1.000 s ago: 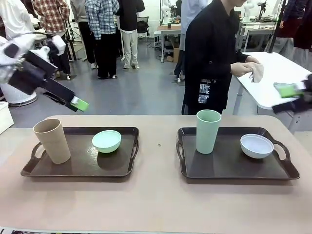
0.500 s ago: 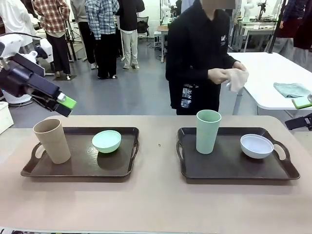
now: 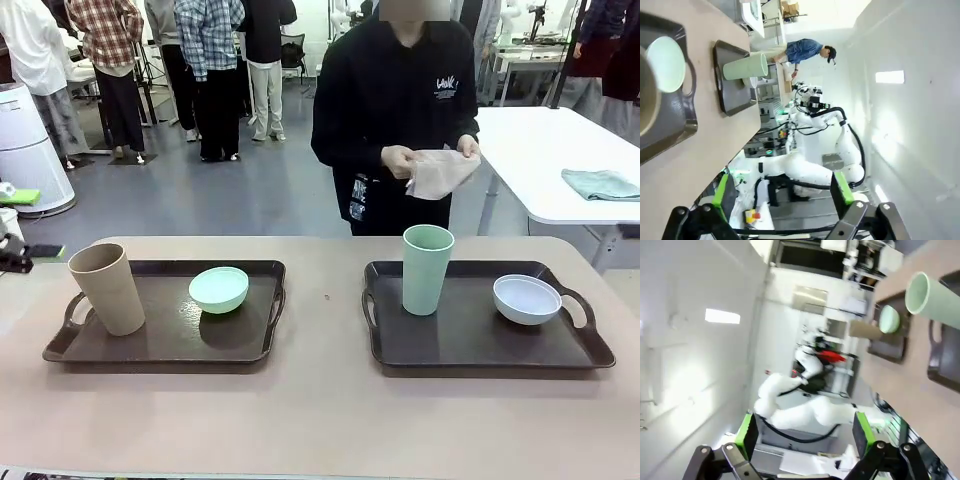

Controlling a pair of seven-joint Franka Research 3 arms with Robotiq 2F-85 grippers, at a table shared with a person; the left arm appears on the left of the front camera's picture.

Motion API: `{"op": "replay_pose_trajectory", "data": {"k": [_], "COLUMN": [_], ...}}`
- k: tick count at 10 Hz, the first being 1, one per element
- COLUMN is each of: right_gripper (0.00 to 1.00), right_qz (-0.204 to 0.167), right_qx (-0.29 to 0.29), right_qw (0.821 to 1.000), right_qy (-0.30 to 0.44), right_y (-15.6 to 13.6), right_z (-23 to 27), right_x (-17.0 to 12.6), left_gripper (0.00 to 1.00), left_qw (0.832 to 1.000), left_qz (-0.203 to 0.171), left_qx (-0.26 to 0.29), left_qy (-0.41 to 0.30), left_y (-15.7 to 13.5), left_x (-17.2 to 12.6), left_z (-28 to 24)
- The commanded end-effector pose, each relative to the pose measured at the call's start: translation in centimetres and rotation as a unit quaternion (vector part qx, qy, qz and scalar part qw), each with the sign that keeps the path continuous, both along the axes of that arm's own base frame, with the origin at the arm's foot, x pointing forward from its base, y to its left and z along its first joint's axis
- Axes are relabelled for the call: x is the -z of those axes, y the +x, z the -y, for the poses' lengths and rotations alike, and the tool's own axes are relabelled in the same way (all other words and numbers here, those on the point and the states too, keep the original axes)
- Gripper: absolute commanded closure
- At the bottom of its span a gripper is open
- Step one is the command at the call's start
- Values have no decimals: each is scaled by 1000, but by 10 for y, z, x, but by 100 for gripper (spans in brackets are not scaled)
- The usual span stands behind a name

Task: Set up a tray with a mat and arrange the tableware.
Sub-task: Pick up the Picnic Bowl and Reusable plastic cup from the Handle tray in front of the human's position and hold them in the air.

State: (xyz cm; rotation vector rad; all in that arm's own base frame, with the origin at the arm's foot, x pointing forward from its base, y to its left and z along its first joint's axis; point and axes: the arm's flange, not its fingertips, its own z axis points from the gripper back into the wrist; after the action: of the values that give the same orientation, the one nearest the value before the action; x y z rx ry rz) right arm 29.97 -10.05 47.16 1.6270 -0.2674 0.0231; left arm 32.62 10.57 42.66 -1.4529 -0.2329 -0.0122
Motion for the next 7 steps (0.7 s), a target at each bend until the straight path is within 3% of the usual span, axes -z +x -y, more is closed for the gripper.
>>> {"op": "replay_pose_trajectory", "data": {"k": [1, 7], "right_gripper": [0, 0], "right_qz": [5, 5], "right_qx": [-13, -13], "right_qw": [999, 999], "right_qy": [-43, -43], "right_y": [-4, -4], "right_z": [-13, -13], "right_x": [0, 0], "left_gripper": [0, 0], "left_qw": [999, 999], "left_qz": [34, 34], "left_qx": [13, 13], "left_qy": [23, 23], "left_y": [-1, -1], "left_x": [-26, -26], "left_z": [14, 14]}}
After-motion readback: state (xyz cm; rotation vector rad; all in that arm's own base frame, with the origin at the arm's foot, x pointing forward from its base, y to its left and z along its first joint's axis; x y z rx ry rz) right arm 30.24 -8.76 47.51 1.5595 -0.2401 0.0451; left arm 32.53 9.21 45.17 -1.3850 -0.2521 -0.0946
